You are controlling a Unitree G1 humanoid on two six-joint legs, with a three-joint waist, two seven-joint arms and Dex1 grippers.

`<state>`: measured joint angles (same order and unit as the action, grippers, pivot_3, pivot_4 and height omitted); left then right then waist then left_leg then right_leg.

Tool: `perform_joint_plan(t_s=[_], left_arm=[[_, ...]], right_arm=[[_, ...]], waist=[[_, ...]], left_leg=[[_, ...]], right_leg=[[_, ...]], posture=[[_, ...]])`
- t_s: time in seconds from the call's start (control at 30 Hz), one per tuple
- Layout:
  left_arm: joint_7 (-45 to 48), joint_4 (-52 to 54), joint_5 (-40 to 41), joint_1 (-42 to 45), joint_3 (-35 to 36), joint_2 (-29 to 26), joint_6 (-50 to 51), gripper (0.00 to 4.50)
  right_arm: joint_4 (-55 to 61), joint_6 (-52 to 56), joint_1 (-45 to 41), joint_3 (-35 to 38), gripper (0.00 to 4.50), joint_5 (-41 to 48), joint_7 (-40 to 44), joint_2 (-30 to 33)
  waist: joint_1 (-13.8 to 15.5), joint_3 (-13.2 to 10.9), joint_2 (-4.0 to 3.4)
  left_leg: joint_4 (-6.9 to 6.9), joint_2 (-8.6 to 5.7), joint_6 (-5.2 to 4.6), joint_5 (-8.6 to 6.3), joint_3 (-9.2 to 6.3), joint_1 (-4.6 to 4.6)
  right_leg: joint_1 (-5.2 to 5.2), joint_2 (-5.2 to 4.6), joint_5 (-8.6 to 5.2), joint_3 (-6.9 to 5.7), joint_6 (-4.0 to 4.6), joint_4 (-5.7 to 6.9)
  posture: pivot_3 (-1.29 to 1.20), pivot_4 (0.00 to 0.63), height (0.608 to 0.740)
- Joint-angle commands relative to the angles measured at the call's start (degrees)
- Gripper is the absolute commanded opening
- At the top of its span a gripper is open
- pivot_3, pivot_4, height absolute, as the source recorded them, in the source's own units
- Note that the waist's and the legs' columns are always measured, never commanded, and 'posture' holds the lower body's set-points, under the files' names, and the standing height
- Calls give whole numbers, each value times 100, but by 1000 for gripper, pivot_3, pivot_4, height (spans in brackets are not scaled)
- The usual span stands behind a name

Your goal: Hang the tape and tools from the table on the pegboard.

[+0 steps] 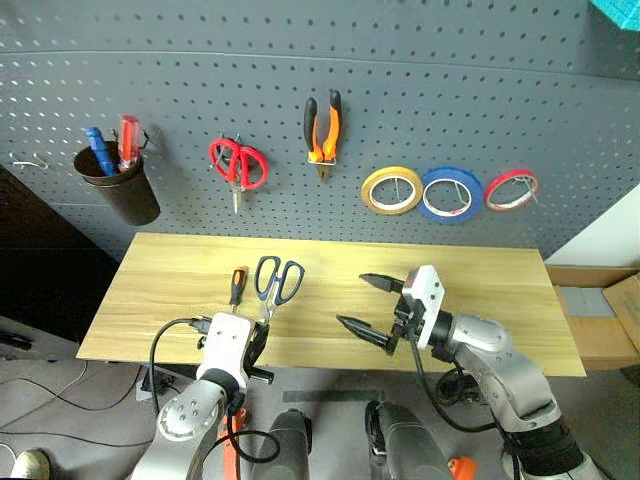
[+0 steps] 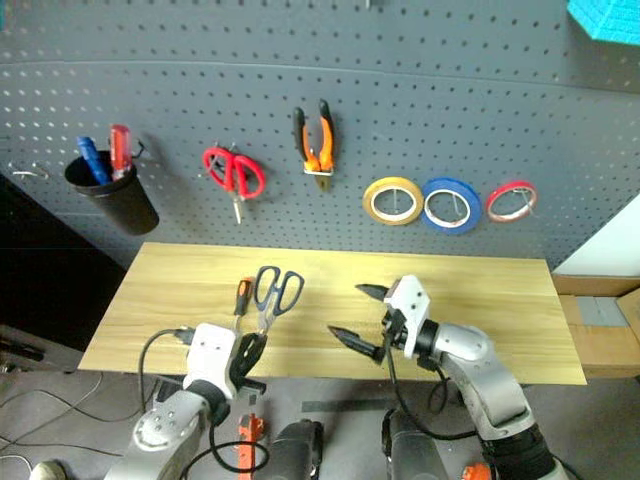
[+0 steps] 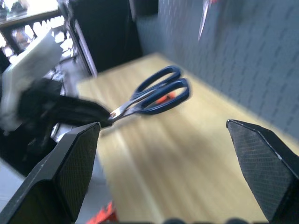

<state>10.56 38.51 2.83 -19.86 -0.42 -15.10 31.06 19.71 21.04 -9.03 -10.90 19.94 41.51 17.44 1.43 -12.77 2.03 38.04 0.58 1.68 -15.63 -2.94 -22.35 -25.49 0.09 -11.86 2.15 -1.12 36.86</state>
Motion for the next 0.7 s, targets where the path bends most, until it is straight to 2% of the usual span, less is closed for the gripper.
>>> perform_joint_plan(t_s=[0.03, 0.17, 0.27, 0.43, 0.53, 0.7], left_arm=[[-294, 760, -219, 31, 193, 112, -478, 458], [-548, 1029, -557, 41, 313, 165, -990, 458], [-687, 872, -626, 476, 555, 189, -1051, 458], [-581, 51, -425, 1524, 840, 85, -1004, 458], [-362, -539, -174, 2070, 899, 52, -958, 458], [-156, -1285, 202, 2687, 893, 139, -957, 458]], right_arm=[[286, 124, -156, 264, 4500, 433, -159, -172], [269, 278, -375, 352, 4500, 776, -258, -391], [149, 267, -585, 283, 4500, 819, -275, -518], [-189, 162, -968, 214, 4500, 716, -261, -701], [-427, 74, -1186, 221, 4500, 618, -276, -754], [-625, -43, -1258, 266, 4500, 467, -425, -774]], waist=[[8, 87, -4], [11, 267, 3], [26, 397, 1], [84, 585, -3], [114, 627, -1], [137, 668, 6]], left_leg=[[2, 0, -1, 0, 1, 8], [2, 0, -2, 1, 6, 47], [2, -4, -2, 1, 21, 57], [2, -3, -3, 1, 20, 87], [-9, -1, -4, 0, 20, 164], [-5, -3, -4, 0, 28, 164]], right_leg=[[8, 4, 0, -1, 0, 1], [42, 38, -11, 0, 19, 1], [44, 59, -7, 3, 13, 4], [66, 84, 5, 0, 8, 13], [141, 85, -17, -1, 44, 5], [142, 86, -10, 9, 32, 9]], posture=[[179, 81, 740], [197, 57, 740], [207, 33, 740], [200, 14, 740], [190, 10, 740], [170, 9, 740]])
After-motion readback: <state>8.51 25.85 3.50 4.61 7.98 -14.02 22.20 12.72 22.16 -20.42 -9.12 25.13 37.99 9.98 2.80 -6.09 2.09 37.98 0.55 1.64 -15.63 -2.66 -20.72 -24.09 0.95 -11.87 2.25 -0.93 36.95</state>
